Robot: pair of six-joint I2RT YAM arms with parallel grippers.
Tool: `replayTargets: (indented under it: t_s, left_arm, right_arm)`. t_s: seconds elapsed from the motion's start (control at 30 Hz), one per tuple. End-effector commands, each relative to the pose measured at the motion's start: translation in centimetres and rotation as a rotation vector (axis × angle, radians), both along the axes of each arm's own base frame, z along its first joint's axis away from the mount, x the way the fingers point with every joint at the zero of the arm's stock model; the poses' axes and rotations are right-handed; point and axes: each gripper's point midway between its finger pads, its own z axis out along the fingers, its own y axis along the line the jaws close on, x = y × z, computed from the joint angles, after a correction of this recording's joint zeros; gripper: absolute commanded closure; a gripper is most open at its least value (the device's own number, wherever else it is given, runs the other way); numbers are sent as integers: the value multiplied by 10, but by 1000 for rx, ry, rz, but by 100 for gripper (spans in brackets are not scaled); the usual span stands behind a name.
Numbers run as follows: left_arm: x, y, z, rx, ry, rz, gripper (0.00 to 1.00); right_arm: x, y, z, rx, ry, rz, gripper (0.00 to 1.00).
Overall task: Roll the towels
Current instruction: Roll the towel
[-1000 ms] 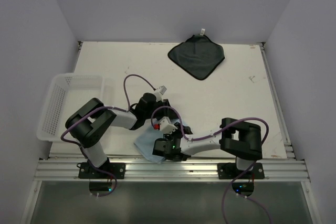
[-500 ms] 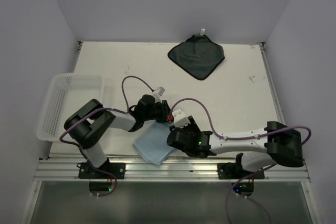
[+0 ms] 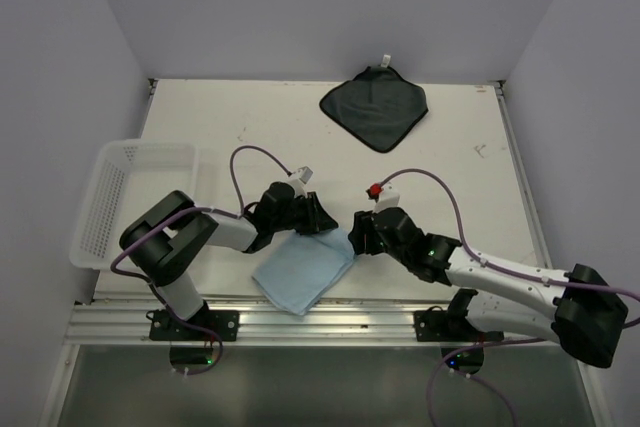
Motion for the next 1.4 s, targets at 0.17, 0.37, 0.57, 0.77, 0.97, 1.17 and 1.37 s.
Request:
replayTargets:
  t_s: [0.17, 0.37, 0.57, 0.77, 0.97, 1.17, 1.37]
  left_arm:
    - [-6, 8, -9, 43, 16, 21, 72]
    - [-7, 7, -9, 41, 17, 17, 72]
    - [-6, 6, -7, 40, 11, 17, 73]
    - [-1, 8, -1, 69, -20, 11, 73]
    - [8, 7, 10, 88, -58, 18, 73]
    - [18, 8, 21, 99, -89, 29, 73]
    - [24, 11, 26, 115, -110, 39, 73]
  right_arm:
    - [-2, 19, -13, 118, 110, 62, 44]
    - [-3, 22, -20, 121, 133, 89, 44]
    - [-8, 25, -36, 104, 178, 111, 45]
    - [-13, 16, -52, 39, 206, 120, 45]
    - [-20, 20, -56, 27, 230, 177, 51]
    - [-29, 28, -59, 34, 260, 247, 55]
    - [-29, 27, -64, 12, 274, 255, 67]
